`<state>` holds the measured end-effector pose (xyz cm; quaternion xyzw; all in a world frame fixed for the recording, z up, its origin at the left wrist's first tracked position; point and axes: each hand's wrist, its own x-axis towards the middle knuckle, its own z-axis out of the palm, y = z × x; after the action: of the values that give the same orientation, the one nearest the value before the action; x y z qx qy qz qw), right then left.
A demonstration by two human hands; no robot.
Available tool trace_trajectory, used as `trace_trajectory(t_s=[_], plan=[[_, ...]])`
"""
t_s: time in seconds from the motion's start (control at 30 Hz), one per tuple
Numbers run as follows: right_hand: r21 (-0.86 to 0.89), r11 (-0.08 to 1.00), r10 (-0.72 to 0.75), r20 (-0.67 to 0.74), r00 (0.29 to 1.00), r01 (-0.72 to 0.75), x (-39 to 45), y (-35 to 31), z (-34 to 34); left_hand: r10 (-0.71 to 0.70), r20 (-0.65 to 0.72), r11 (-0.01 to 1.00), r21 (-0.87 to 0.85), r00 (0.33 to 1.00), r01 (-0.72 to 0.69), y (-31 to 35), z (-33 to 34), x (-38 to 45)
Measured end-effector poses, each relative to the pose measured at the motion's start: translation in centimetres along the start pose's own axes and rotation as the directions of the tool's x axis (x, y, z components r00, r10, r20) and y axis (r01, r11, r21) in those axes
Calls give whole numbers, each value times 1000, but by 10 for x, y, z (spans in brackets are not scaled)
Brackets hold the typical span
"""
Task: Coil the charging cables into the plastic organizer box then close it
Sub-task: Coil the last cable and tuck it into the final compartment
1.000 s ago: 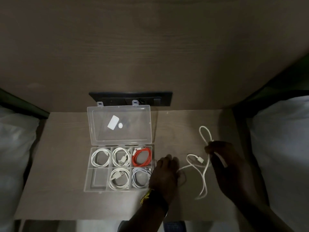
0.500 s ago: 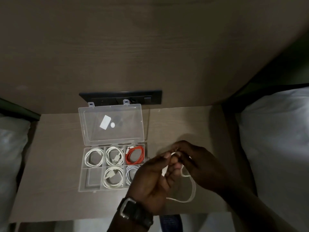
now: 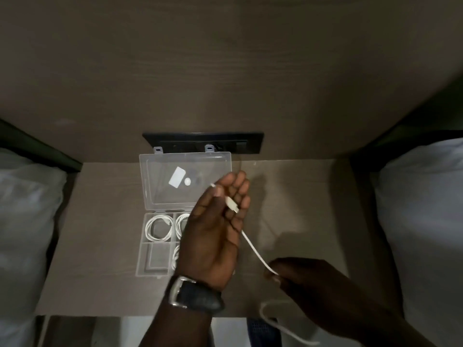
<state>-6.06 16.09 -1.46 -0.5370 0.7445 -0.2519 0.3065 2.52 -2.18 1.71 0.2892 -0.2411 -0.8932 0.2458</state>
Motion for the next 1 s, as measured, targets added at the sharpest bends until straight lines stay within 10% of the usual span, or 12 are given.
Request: trace_trajectory(t_s=[0.1,0.17,0.33,0.43,0.53,0.63,0.77,0.9,1.0], plan=[[-226,968,-155,-184,971,112,4,-15,-22,188,151,624,745,971,-236,-22,-9,-9],[-188,978,-137,-228,964,94,14,-19,-41,77,235,451,858,969,-244,-33,-11,-20],[-98,995,-46,-359,932,12,40,-22,-56,-322,4,839,464,947,284,-18,-5,-38],[132,986,141,-307,941,-105,41,-29,-34,-488,230,866,8,842,499,10,1,-42],[186,950,274,-119,954,-250,25,-39,-3,-349,370,817,-330,861,473,32,3,-44],[215,955,216,-44,975,-202,12,-69,21,-223,82,899,-367,971,237,36,-3,-42],[74,979,188,-5,982,-187,-3,-99,28,227,-70,908,375,971,-185,34,-31,-38],[-232,969,37,-225,974,-90,-2,-101,0,2,376,112,921,927,-373,30,-54,-54],[-229,953,114,-327,938,-196,7,-95,-20,-239,129,334,942,962,-43,36,-49,-71]])
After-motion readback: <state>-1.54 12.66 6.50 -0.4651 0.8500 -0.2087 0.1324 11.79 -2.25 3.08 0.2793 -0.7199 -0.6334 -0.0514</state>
